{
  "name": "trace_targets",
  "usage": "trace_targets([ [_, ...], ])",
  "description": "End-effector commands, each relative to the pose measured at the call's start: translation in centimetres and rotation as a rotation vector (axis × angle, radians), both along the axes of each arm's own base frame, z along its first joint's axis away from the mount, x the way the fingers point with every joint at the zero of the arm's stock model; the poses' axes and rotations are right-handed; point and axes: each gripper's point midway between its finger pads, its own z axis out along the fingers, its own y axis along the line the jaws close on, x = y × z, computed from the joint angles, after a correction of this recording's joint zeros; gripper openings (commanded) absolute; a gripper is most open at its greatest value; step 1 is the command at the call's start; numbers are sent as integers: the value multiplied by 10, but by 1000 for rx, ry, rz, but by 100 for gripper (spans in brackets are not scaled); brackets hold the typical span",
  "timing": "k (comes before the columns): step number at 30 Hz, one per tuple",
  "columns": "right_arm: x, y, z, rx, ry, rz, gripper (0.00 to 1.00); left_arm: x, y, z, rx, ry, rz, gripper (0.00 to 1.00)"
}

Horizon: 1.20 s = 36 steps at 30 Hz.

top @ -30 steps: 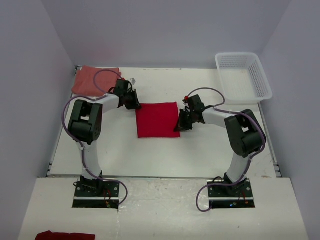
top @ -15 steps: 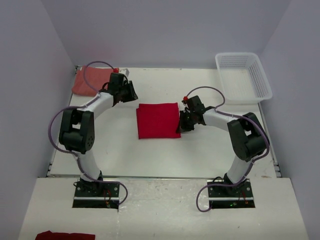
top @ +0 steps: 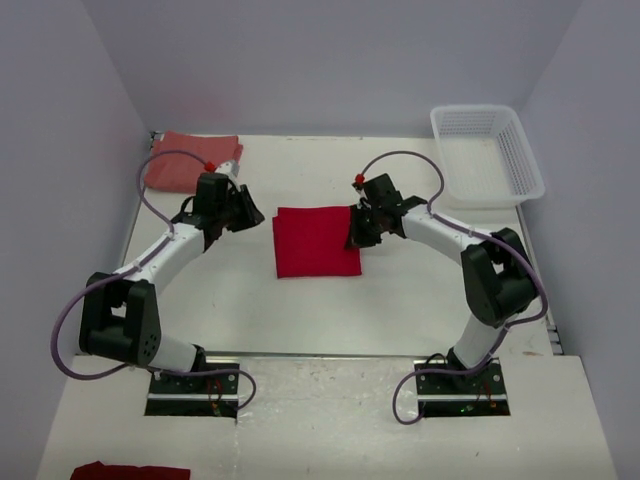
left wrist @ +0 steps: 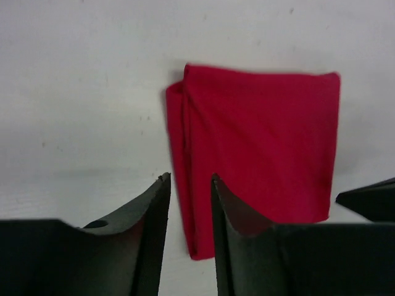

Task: Fold and stack the t-shirts
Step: Put the neatly folded tshirt into the corner of the board with the left arm

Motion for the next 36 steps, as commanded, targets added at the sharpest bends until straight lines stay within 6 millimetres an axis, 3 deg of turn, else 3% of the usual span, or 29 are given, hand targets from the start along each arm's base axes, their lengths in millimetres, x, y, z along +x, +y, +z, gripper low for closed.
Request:
trace_targets([
  [1, 20, 6, 18, -7, -42, 9, 0, -26, -9, -22, -81, 78, -59, 29],
  [3, 26, 14, 25, 14, -43, 24, 0, -34, -12, -31, -130, 100, -86, 18],
  [5, 32, 19, 27, 26, -49, 29, 0, -40, -16, -41, -162, 124, -115, 20],
  [6, 32, 21, 26, 40, -38, 37, 0, -41, -15, -44, -175, 131, -116, 26],
  [7, 31, 24, 24, 47, -28, 47, 0, -47, -16, -51, -197, 148, -123, 40],
  [9, 30, 26, 13, 47, -5, 53, 0, -47, -24, -46, -279, 120, -175, 51],
  [10, 30, 25, 8, 44, 5, 48, 0, -52, -26, -54, -309, 144, -180, 59],
  [11, 29, 25, 2, 40, 12, 46, 0, -52, -31, -52, -343, 134, -216, 60],
  [15, 29, 19, -25, -6, 59, 15, 0, -58, -34, -70, -400, 184, -235, 61],
  [22, 29, 11, -55, -67, 118, -31, 0, -56, -26, -80, -377, 191, -206, 57],
  [36, 25, 16, -57, -34, 146, -19, 0, -28, -15, -105, -297, 227, -147, 57],
])
